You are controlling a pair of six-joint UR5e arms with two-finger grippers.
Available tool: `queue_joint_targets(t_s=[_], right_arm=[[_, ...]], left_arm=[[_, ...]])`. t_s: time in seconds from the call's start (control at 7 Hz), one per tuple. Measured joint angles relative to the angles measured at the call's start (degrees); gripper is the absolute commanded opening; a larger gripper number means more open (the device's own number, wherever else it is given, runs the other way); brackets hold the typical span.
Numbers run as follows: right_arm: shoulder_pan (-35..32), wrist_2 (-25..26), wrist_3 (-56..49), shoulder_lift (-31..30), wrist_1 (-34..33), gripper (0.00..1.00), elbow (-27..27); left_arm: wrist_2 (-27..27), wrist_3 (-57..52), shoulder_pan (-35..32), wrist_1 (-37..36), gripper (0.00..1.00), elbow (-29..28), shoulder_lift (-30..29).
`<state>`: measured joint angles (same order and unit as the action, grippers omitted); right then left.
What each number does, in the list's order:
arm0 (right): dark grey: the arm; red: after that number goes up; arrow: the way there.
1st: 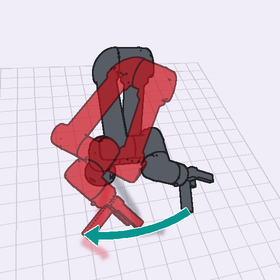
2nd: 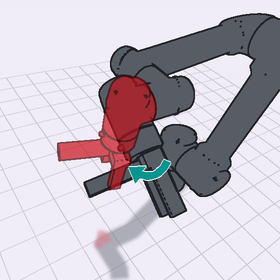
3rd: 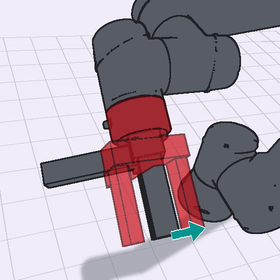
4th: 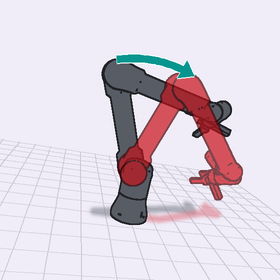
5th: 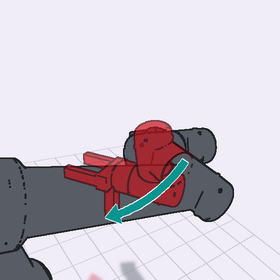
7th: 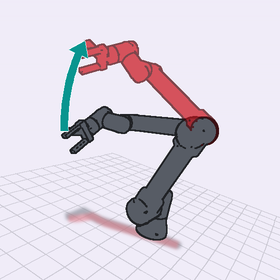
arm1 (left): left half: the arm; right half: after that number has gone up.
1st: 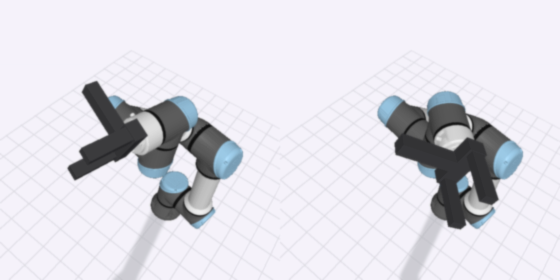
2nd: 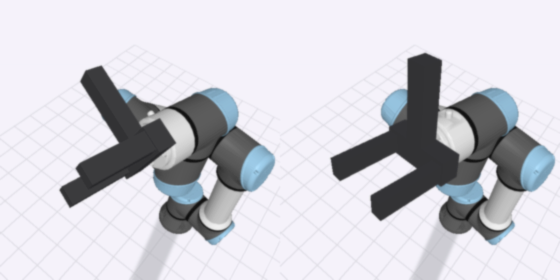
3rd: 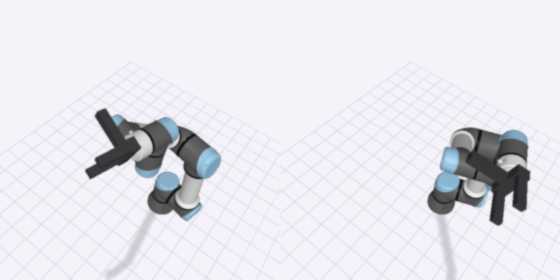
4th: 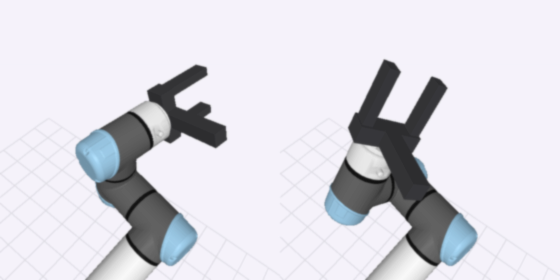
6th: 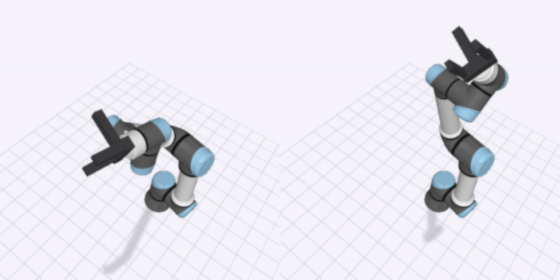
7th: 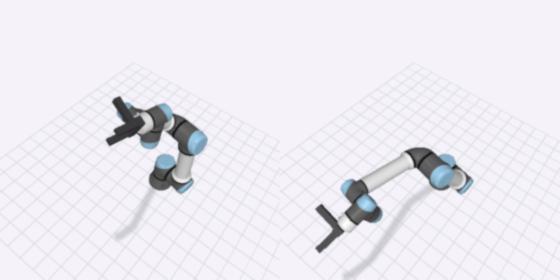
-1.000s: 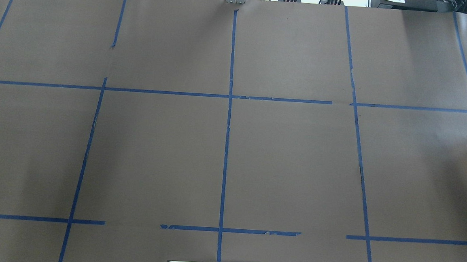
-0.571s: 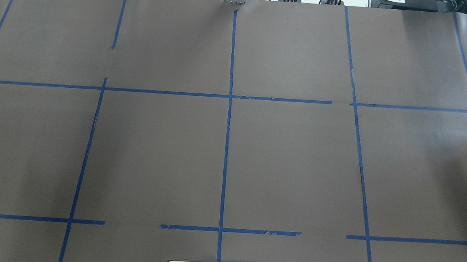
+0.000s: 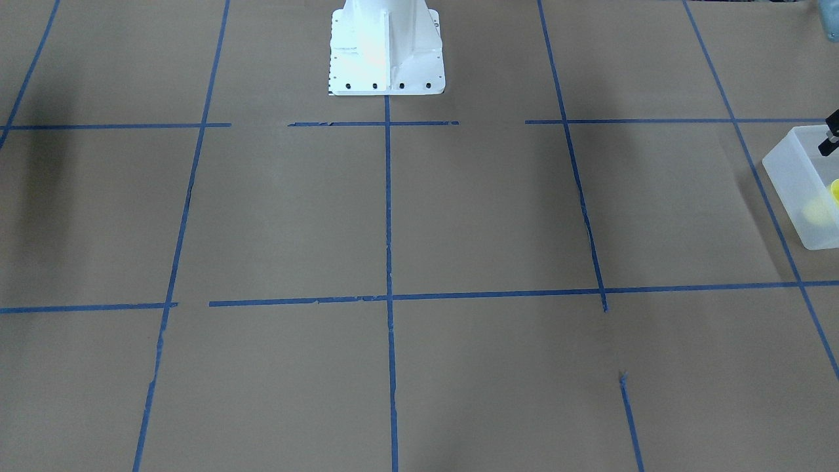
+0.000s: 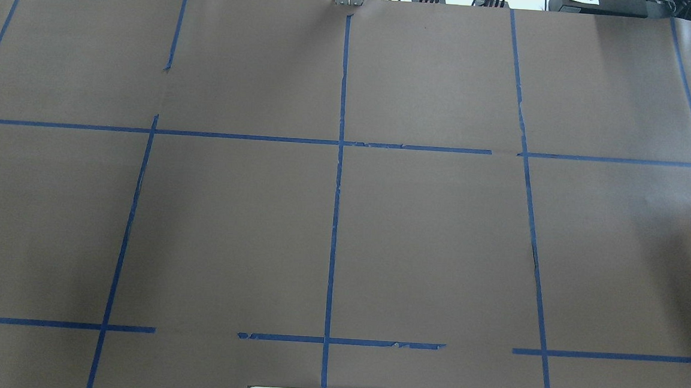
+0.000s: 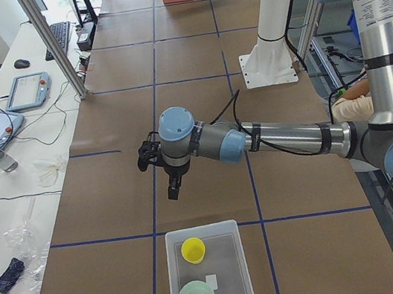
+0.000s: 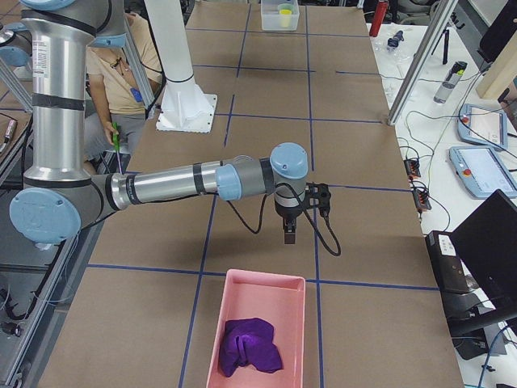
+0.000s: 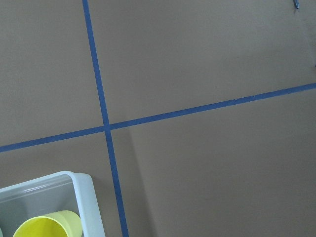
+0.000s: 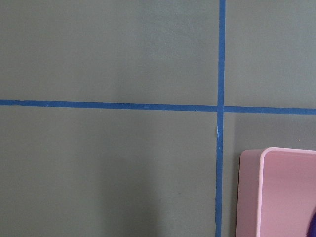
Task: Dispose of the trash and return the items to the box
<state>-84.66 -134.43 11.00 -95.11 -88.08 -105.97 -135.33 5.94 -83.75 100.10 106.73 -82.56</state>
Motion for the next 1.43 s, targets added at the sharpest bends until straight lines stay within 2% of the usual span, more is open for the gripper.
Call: queue_joint_targets(t_s=[0.43,0.86,1.14,1.43], right_arm=[[0.0,-0.2,-1.0,-0.1,0.3,1.0,1.2],[0.1,-0.9,-0.8,-0.1,0.3,1.0,1.6],[0.2,-0.6,-1.0,0.0,0.0,1.0,1.7],[0.3,-0.3,-1.1,0.2,0.1,1.0,3.2]], left_arm=[[0.1,-13.7,-2.8,-10.7,1.0,-0.9,-0.2],[0.2,-14.5,-4.4,-9.2,1.0,-5.9,-0.3],[0.1,-14.7,-4.3,-3.0,1.0,-10.1,0.0],[-0.2,-14.6,-4.3,1.4,1.0,-10.4,0.0]])
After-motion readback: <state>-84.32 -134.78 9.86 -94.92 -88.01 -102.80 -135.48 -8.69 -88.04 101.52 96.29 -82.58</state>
